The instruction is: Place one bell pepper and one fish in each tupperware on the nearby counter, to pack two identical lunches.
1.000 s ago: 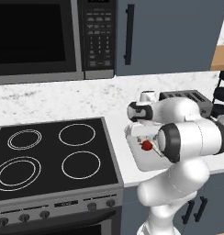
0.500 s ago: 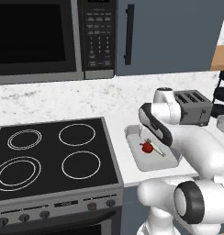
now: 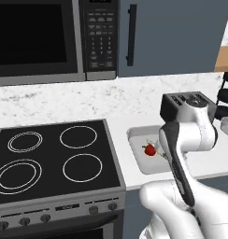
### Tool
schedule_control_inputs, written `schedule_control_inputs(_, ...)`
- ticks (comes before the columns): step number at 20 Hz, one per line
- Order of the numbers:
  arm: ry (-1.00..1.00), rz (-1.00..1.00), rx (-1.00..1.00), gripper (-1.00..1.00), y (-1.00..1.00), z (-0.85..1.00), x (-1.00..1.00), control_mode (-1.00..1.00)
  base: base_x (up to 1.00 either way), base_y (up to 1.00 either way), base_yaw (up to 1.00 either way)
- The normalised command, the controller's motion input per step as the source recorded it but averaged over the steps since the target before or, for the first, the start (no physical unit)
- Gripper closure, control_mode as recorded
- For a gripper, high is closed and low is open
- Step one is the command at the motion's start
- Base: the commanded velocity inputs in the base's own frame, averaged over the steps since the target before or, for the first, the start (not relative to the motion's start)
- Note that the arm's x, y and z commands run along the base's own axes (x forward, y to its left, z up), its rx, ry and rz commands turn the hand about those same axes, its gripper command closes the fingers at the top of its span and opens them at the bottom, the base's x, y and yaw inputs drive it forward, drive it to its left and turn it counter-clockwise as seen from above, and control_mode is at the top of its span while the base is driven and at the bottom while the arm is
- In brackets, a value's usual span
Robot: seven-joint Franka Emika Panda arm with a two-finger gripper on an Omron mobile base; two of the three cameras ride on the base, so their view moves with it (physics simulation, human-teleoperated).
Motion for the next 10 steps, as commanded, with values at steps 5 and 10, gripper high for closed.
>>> schedule_control_inputs(5,-0.14,0.11,-0.03,-1.0,0.08,0.94,-0.68,-1.0,0.0,0.0,0.0)
schedule_control_inputs(10,-0.1,0.05,-0.03,-1.0,0.04,0.52,-0.47,-1.0,0.0,0.0,0.0)
